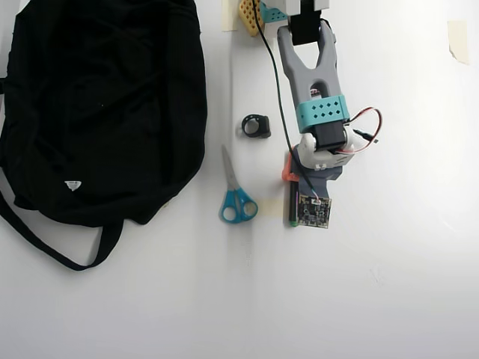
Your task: Put the green marker into the black bag
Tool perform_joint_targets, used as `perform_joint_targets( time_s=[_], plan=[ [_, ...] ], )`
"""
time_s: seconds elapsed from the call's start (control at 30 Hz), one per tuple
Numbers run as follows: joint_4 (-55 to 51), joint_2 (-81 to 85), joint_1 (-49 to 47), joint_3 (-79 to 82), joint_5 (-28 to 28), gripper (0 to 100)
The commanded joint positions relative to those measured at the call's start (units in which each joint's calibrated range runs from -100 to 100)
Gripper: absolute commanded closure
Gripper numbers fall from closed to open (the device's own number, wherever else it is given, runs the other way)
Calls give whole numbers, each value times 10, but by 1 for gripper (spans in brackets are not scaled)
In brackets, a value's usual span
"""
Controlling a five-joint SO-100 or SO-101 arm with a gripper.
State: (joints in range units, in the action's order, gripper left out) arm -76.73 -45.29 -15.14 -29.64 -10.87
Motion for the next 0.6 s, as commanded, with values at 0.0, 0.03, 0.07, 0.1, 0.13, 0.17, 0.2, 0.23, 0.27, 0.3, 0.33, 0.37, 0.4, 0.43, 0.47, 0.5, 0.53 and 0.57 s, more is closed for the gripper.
perform_joint_targets(
  time_s=[0.0,0.03,0.07,0.1,0.13,0.17,0.2,0.23,0.27,0.3,0.33,0.37,0.4,0.43,0.47,0.5,0.53,0.57],
  plan=[
    [-3,3,-6,-13,0,81],
    [-3,3,-6,-13,0,81],
    [-3,3,-6,-13,0,81],
    [-4,3,-6,-13,0,81],
    [-4,3,-6,-13,0,81],
    [-9,3,-6,-13,0,81],
    [-13,3,-6,-13,0,81],
    [-19,3,-6,-13,0,81],
    [-23,3,-6,-13,0,81],
    [-28,3,-6,-13,0,81],
    [-32,3,-7,-13,0,81],
    [-35,3,-7,-13,0,81],
    [-36,3,-7,-13,0,81],
    [-37,3,-8,-13,0,81],
    [-38,3,-8,-13,0,81],
    [-39,3,-8,-13,0,81],
    [-39,3,-8,-13,0,81],
    [-39,3,-8,-13,0,81]
  ],
)
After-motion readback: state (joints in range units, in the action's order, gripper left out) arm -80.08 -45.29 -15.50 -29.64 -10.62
